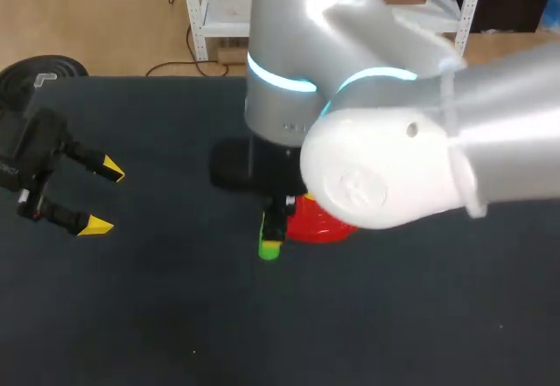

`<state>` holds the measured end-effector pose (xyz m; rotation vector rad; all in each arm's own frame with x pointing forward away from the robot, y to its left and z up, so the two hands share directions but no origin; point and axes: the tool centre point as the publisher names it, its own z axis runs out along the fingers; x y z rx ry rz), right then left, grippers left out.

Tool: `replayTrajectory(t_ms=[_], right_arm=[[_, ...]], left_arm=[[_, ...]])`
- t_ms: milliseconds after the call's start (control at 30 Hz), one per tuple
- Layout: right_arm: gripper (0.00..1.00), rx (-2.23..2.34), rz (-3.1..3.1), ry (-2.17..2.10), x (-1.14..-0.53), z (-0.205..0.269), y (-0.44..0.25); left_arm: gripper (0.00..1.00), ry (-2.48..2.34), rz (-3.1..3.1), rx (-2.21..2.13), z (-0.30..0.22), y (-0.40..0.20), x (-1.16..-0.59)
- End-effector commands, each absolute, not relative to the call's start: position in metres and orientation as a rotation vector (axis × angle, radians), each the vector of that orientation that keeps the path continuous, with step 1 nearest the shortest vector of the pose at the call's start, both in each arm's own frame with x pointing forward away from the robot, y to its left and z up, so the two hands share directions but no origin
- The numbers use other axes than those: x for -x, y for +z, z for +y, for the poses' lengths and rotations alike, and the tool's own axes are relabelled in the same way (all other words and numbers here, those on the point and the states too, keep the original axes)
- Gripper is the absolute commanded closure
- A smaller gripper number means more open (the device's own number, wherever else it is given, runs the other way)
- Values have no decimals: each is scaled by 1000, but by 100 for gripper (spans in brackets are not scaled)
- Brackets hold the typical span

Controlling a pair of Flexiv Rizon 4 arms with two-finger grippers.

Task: Pick up and stack the cylinders on the red base in this order: pink,purple,orange,green

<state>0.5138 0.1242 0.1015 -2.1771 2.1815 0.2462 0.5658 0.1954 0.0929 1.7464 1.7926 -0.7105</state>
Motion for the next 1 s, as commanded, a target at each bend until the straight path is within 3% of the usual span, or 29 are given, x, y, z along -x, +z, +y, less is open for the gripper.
replayTrajectory(t_ms=[33, 467, 1000], right_arm=[[100, 2176, 2157, 204, -512, 119, 144], [100, 2193, 2085, 133, -537, 126, 230], [100, 2079, 2228, 121, -596, 90, 282]], left_arm=[[0, -710, 1789, -1746, 196, 92, -566], [0, -710, 1789, -1746, 196, 92, -566], [0, -710, 1789, -1746, 196, 92, -566]])
